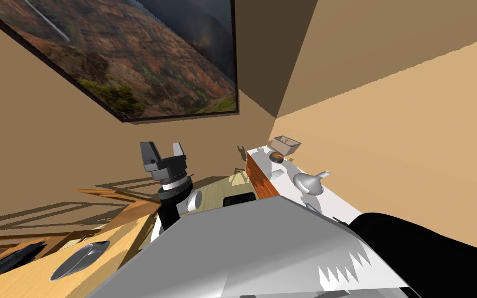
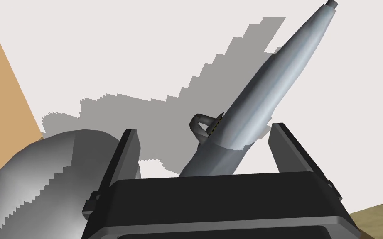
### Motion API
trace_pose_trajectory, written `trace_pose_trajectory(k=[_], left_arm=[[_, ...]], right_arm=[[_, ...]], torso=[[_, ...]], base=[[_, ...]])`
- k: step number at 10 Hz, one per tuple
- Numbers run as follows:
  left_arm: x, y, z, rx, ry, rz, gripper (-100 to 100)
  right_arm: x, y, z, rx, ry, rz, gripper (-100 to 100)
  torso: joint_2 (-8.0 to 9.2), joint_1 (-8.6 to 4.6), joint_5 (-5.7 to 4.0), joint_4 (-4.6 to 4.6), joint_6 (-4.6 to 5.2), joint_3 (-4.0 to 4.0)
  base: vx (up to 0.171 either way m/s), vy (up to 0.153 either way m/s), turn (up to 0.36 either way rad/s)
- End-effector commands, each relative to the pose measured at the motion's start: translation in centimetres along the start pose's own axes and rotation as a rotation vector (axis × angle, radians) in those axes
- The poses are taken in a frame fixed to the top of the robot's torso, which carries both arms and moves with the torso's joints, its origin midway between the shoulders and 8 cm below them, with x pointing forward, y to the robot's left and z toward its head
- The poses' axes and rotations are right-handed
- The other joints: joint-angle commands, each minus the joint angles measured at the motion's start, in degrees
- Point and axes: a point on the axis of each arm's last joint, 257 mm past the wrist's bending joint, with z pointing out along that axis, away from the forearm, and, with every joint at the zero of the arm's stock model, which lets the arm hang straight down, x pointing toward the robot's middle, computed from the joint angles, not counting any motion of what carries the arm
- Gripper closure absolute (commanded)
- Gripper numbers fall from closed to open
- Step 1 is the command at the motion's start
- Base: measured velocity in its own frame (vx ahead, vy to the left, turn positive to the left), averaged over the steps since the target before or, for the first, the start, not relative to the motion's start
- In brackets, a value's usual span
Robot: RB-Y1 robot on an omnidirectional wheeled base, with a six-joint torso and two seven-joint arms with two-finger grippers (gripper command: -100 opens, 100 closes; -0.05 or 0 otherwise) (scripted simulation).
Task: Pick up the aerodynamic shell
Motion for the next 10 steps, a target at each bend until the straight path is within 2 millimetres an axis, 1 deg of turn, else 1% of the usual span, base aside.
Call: trace_pose_trajectory(k=[1,2,4,5,6,7,9,10], left_arm=[[0.0,0.0,0.0,0.0,0.0,0.0,0],[0.0,0.0,0.0,0.0,0.0,0.0,0],[0.0,0.0,0.0,0.0,0.0,0.0,0],[0.0,0.0,0.0,0.0,0.0,0.0,0],[0.0,0.0,0.0,0.0,0.0,0.0,0],[0.0,0.0,0.0,0.0,0.0,0.0,0],[0.0,0.0,0.0,0.0,0.0,0.0,0],[0.0,0.0,0.0,0.0,0.0,0.0,0]], right_arm=[[0.5,-0.4,0.7,-0.004,0.011,-0.008,-100],[0.5,-0.4,0.7,-0.003,0.011,0.013,-100],[0.5,-0.4,0.7,-0.003,0.011,0.058,-100],[0.4,-1.2,1.8,-0.014,0.012,0.024,-100],[1.1,-1.5,1.9,-0.01,0.026,0.022,-100],[1.1,-1.5,1.9,-0.009,0.026,0.041,-100],[1.1,-1.5,1.9,-0.009,0.026,0.092,-100],[1.1,-2.4,3.0,-0.018,0.033,0.054,-100]], torso=[[0.0,0.0,0.0,0.0,0.0,0.0],[0.17,0.03,0.01,0.04,0.08,0.11],[-0.09,-0.02,0.0,-0.01,0.1,-0.03],[-0.22,-0.07,-0.01,-0.04,0.09,-0.11],[-0.02,0.02,0.0,0.0,0.0,-0.01],[0.14,0.03,-0.02,0.03,0.11,0.09],[-0.03,-0.21,-0.08,0.0,0.13,0.0],[-0.17,-0.29,-0.1,-0.03,0.12,-0.08]], base=[[-0.143,0.043,0.188],[-0.076,0.033,0.006],[-0.007,0.01,-0.014],[-0.097,0.048,0.29],[-0.13,0.069,0.194],[-0.083,0.043,-0.012],[-0.014,-0.001,-0.016],[-0.121,0.032,0.337]])
